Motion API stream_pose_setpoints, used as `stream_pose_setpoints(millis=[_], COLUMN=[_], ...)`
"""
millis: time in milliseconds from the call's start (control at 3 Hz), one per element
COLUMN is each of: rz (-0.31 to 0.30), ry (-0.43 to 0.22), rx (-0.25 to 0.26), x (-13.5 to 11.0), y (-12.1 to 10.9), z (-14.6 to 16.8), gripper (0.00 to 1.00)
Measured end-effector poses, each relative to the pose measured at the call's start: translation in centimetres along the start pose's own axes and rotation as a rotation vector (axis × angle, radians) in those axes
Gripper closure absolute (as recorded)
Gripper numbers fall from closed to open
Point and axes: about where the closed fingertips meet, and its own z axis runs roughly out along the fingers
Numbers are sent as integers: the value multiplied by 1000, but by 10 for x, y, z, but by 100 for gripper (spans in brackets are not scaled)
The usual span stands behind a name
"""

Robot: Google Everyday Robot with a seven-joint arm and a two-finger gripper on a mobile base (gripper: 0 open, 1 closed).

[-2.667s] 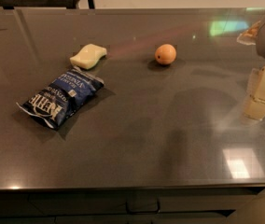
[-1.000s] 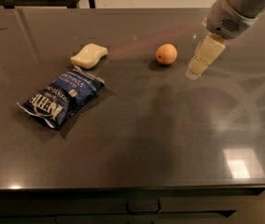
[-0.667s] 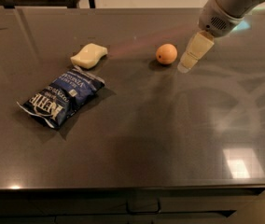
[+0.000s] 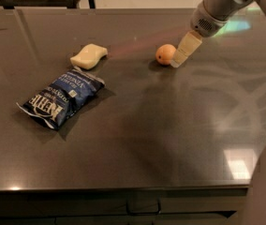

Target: Pick orange

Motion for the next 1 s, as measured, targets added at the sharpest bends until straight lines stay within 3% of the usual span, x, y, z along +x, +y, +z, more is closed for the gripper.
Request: stream_pose_setpoints(millis=[333, 1000], rz=[23, 53], ry=[-2, -30], rx=[-15, -82], x=[-9, -26], y=[-10, -4], z=[20, 45], gripper=[0, 0])
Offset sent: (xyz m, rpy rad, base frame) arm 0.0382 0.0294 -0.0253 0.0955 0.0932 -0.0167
